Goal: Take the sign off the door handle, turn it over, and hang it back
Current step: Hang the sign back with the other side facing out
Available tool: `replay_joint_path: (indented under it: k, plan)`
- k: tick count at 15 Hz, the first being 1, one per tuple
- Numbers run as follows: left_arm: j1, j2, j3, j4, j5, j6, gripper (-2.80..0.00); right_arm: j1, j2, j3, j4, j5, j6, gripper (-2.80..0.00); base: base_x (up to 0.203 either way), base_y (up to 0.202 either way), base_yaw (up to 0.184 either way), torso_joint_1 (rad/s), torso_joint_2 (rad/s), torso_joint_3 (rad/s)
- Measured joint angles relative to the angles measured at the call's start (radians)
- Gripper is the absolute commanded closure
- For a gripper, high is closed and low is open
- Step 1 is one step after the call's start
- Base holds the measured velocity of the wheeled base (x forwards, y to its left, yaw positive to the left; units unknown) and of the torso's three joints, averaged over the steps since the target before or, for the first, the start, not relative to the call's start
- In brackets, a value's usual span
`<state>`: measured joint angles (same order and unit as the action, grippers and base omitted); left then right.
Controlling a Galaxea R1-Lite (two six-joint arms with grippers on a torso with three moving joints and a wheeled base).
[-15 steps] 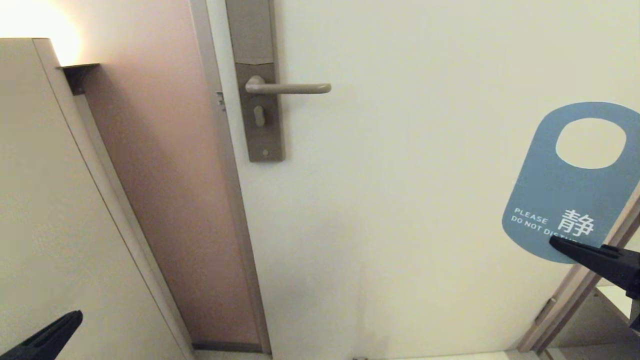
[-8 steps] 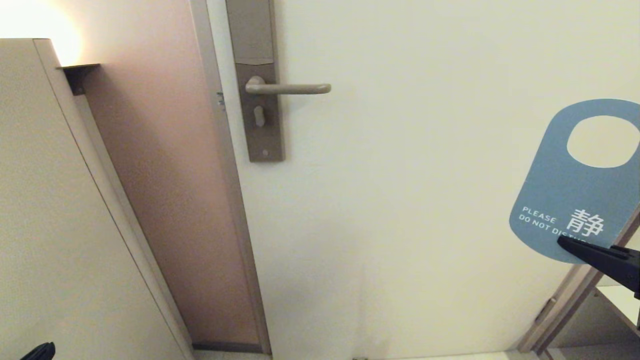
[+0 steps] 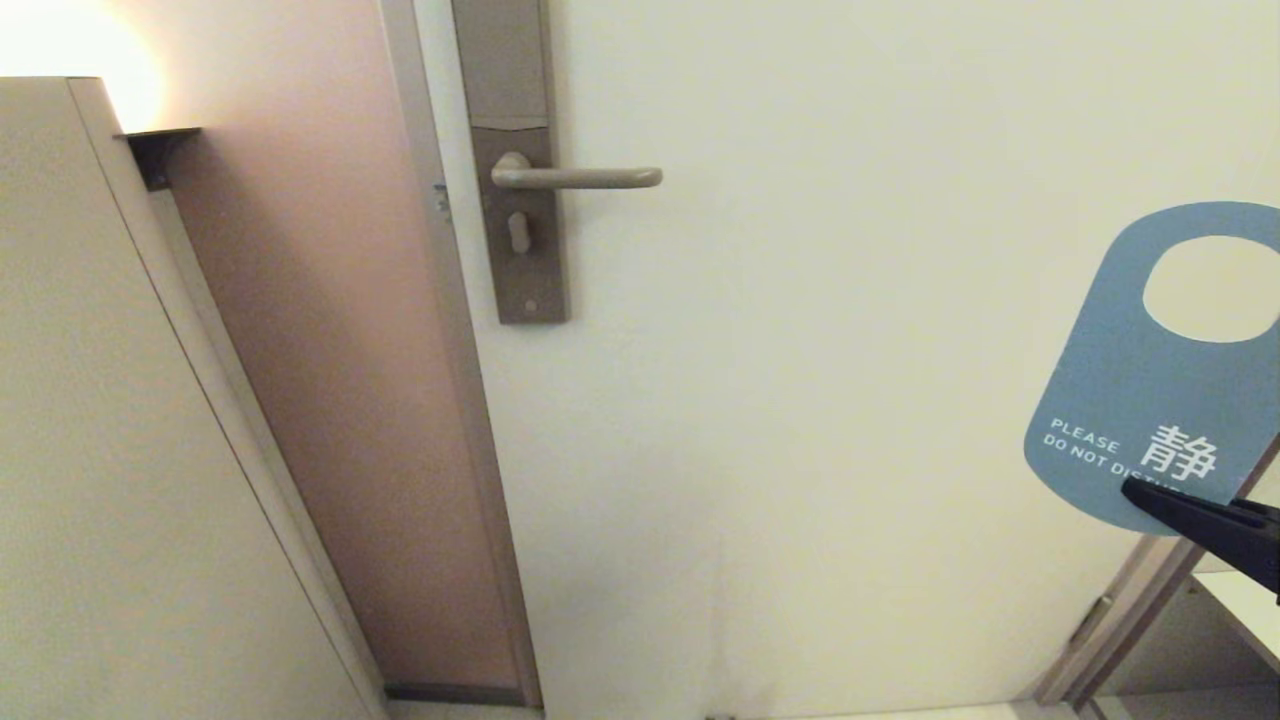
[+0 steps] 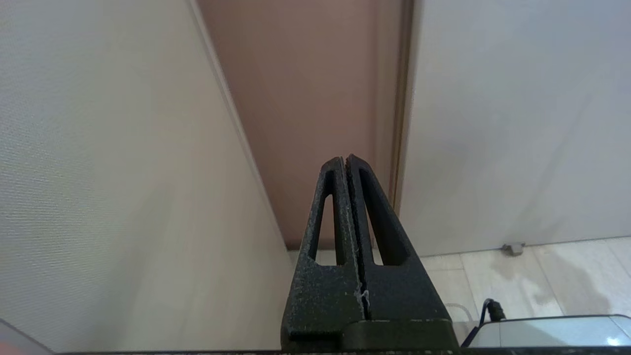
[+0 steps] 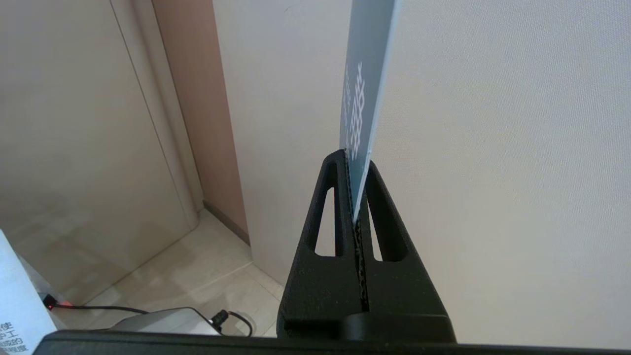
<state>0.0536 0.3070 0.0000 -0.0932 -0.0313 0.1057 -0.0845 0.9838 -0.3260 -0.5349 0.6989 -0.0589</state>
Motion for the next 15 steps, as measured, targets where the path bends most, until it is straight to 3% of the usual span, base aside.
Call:
replay_joint_path:
  k: [6,15]
  plan:
    - [-0.053,-0.256,0.0,0.126,-0.004,-0.016,0.0,-0.002,-0.003,0.002,0.0,0.0,0.0,0.0,0.0,0.0,0.0,0.0,0.0,0.0]
    - [-0.055,-0.307,0.0,0.126,0.002,-0.043,0.0,-0.003,-0.003,0.044,0.0,-0.001,0.0,0.0,0.0,0.0,0.0,0.0,0.0,0.0]
